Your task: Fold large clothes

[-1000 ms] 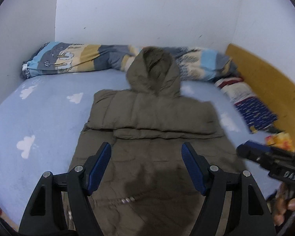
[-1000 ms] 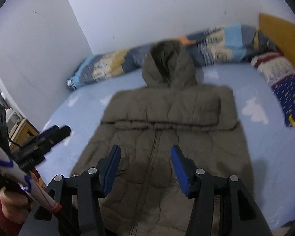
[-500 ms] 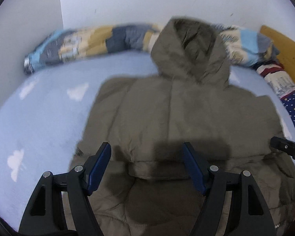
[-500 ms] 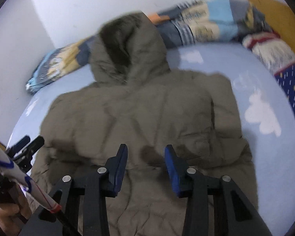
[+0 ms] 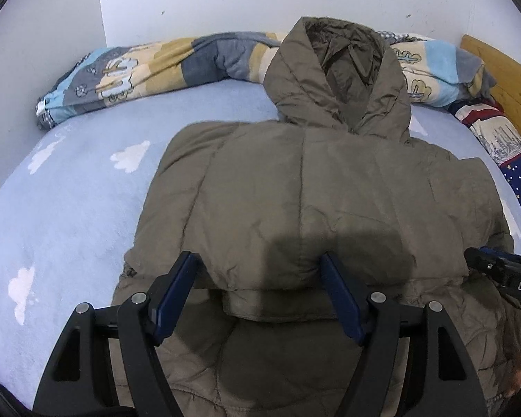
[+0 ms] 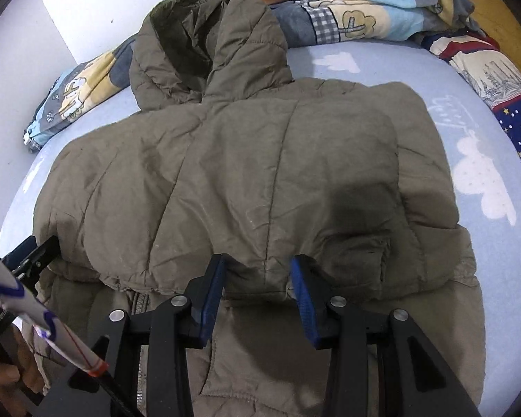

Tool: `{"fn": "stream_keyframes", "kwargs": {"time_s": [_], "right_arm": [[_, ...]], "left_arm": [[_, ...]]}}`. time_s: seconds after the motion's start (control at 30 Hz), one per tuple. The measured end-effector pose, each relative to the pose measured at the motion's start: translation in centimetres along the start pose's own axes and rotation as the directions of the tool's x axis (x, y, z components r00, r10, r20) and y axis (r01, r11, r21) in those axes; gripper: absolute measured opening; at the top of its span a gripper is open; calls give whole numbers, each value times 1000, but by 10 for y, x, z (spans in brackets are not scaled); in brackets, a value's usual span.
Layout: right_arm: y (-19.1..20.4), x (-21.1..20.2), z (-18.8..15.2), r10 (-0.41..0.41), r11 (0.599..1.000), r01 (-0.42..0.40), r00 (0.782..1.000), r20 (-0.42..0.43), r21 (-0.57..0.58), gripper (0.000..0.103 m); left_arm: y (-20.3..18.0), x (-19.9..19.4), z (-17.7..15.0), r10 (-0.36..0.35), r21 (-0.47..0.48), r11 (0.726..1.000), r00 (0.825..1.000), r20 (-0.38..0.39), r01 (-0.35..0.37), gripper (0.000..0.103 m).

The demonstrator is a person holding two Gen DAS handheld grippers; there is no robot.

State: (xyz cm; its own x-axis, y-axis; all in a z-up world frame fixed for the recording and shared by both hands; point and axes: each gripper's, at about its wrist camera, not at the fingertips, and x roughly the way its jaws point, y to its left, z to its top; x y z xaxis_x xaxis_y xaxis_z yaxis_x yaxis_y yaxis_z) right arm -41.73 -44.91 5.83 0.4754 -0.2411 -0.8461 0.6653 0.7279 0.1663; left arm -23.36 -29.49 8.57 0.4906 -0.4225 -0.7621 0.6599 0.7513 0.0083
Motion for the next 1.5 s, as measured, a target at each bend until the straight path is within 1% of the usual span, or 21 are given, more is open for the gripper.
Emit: {"fn": "stream_keyframes", "kwargs": {"time_s": [0.23, 0.3, 0.4, 0.6, 0.77, 0.87, 1.0, 1.1, 1.23, 1.33, 1.5], "right_arm": [[12, -30, 1, 8, 999, -4, 994, 109, -32, 43], [14, -28, 2, 13, 999, -9, 994, 108, -38, 43], [13, -15, 0, 12, 999, -10, 997, 74, -30, 43], [9, 0, 0, 16, 1000, -15, 999, 35, -11, 44], [13, 2, -1, -10, 999, 11, 999, 37, -31, 44], [16, 1, -1, -28, 999, 30, 999, 41, -45, 44], [27, -8, -2, -73, 993, 80, 994, 78, -91, 44], [38, -10, -4, -100, 984, 113, 990, 101, -138, 44], [49, -6, -7, -144, 967, 164, 983, 115, -193, 44], [51, -2, -7, -156, 963, 176, 982, 109, -205, 44], [51, 3, -8, -164, 960, 182, 981, 104, -211, 44]], "left_arm": [[-1, -14, 8, 34, 17, 999, 997, 64, -35, 73], [0, -15, 9, 40, 16, 999, 996, 74, -42, 73], [0, -15, 10, 54, 25, 998, 995, 82, -57, 73], [4, -9, 11, 60, 20, 998, 996, 59, -61, 73], [4, -9, 11, 57, 23, 998, 997, 58, -59, 73], [2, -13, 11, 57, 26, 998, 995, 80, -59, 73], [-1, -21, 13, 56, 34, 998, 991, 125, -61, 73], [-3, -15, 12, 52, 43, 997, 993, 104, -57, 73], [-6, -2, 8, 58, 60, 996, 997, 51, -61, 73], [-6, 4, 6, 58, 61, 996, 998, 30, -60, 73], [-6, 6, 5, 58, 65, 996, 998, 21, -59, 73]]}}
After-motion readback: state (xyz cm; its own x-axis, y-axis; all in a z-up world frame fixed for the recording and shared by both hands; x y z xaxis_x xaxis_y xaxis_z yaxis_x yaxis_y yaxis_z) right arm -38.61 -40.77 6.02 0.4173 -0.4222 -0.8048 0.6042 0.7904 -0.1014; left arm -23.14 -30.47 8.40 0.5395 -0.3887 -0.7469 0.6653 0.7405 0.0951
